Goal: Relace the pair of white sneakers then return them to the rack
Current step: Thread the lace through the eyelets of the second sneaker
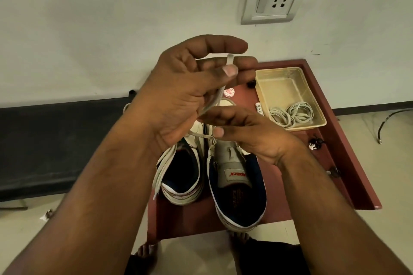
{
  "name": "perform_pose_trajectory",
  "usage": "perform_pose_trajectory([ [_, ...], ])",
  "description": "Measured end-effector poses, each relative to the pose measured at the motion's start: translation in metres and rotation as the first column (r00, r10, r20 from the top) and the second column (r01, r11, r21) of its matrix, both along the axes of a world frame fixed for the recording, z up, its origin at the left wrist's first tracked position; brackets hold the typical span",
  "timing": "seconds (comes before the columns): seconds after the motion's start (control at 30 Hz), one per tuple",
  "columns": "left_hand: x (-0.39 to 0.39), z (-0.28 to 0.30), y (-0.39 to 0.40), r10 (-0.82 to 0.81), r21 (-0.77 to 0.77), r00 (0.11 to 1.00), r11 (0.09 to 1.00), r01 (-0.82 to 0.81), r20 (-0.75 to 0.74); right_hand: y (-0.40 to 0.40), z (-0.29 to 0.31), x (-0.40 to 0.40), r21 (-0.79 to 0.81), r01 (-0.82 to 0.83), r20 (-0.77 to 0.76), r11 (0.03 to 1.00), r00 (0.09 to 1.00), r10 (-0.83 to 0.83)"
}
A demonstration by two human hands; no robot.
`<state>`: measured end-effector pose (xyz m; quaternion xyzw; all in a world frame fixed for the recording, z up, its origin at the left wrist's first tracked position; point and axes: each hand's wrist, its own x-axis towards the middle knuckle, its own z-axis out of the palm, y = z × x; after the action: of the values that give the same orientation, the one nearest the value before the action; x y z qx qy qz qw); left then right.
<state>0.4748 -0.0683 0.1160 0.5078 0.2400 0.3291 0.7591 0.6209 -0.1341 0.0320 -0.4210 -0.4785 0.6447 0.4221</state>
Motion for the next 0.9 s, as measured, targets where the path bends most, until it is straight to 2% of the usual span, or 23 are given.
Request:
perform_pose_trajectory([
  [0.1,0.0,-0.006,0.004,0.039,-0.012,0.997,0.999,-0.038,0.059,-0.002,-0.001,-0.003,0.043,-0.059,0.009,0.997,0.998,0.059],
  [0.23,0.003,-0.015,0.008,0.079,-0.007,0.995,0.997,-0.078,0.068,-0.001,-0.005,-0.008,0.009,-0.036,-0.137,0.999,0.99,0.037],
  [0.33,0.002,-0.023,0.013,0.143,0.081,0.989,0.986,-0.146,0.047,0.0,-0.004,-0.007,0.038,-0.087,-0.069,0.996,0.994,0.089],
  [0.43,-0.01,-0.031,0.028,0.31,0.171,0.95,0.938,-0.3,-0.032,-0.005,-0.001,0.016,0.036,0.054,-0.102,0.998,0.994,-0.05],
  [0.53,-0.031,-0.048,0.05,0.555,0.209,0.805,0.83,-0.518,-0.209,-0.013,0.001,0.05,-0.017,0.344,-0.241,0.939,0.91,-0.338],
  [0.6,-0.043,-0.061,0.058,0.61,0.282,0.676,0.792,-0.542,-0.414,-0.018,-0.001,0.061,-0.025,0.489,-0.239,0.872,0.844,-0.48],
  [0.63,-0.044,-0.068,0.057,0.604,0.423,0.568,0.797,-0.431,-0.559,-0.018,-0.003,0.061,-0.026,0.518,-0.223,0.855,0.831,-0.51],
  [0.67,-0.039,-0.07,0.052,0.62,0.579,0.408,0.781,-0.234,-0.671,-0.017,-0.003,0.057,-0.028,0.516,-0.2,0.856,0.836,-0.51],
  [0.7,-0.031,-0.071,0.043,0.65,0.673,0.31,0.739,-0.044,-0.694,-0.014,-0.004,0.051,-0.025,0.493,-0.163,0.87,0.856,-0.49],
  [0.73,-0.018,-0.067,0.032,0.655,0.715,0.344,0.695,0.077,-0.673,-0.012,-0.004,0.045,-0.021,0.461,-0.117,0.887,0.88,-0.46],
  [0.77,-0.005,-0.062,0.02,0.586,0.703,0.473,0.703,0.105,-0.657,-0.009,-0.003,0.039,-0.018,0.432,-0.071,0.902,0.899,-0.432],
  [0.8,0.006,-0.058,0.009,0.446,0.637,0.612,0.761,0.124,-0.653,-0.008,-0.004,0.035,-0.02,0.409,-0.032,0.912,0.912,-0.41],
  [0.83,0.014,-0.057,0.001,0.301,0.554,0.713,0.819,0.147,-0.634,-0.008,-0.004,0.033,-0.023,0.396,-0.004,0.918,0.918,-0.396],
  [0.9,0.019,-0.057,-0.007,0.13,0.444,0.776,0.872,0.207,-0.617,-0.01,-0.005,0.037,-0.017,0.388,0.038,0.921,0.921,-0.387],
])
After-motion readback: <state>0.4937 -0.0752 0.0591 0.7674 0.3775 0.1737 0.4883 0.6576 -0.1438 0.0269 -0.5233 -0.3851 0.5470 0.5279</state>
